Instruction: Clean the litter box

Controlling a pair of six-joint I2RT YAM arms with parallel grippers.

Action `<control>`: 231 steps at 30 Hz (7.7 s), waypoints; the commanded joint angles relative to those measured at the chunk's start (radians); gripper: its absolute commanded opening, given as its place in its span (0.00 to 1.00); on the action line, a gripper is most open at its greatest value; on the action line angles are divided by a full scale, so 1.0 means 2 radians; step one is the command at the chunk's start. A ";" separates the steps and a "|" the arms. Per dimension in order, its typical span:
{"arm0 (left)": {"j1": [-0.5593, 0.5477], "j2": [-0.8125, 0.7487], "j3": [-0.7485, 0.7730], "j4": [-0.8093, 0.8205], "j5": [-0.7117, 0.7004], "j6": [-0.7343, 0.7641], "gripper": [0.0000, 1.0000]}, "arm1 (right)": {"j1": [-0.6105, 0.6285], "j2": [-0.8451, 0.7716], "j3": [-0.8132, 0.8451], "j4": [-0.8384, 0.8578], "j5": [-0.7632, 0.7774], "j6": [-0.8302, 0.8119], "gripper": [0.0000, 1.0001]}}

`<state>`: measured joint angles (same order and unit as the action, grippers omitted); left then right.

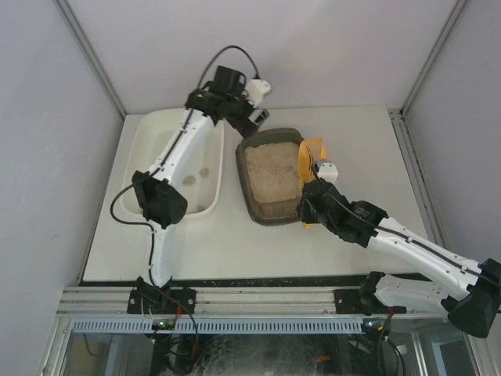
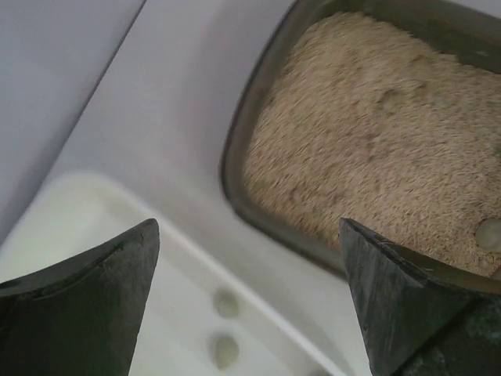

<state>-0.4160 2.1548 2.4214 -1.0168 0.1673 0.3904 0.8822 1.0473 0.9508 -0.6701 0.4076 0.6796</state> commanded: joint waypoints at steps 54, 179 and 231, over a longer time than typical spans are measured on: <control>-0.040 0.155 -0.016 0.113 0.068 0.107 0.00 | -0.308 -0.048 -0.139 0.241 -0.386 0.086 0.00; 0.005 -0.063 -0.447 0.572 0.373 -0.511 0.85 | -0.249 0.272 -0.078 0.277 -0.657 0.056 0.00; -0.004 -0.078 -0.464 0.493 0.345 -0.429 0.85 | -0.245 0.232 -0.230 0.429 -0.699 0.042 0.00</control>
<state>-0.4229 2.0617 1.4994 -0.0261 0.8665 -0.5068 0.3756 1.5063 0.5339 0.2222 -0.9821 0.8886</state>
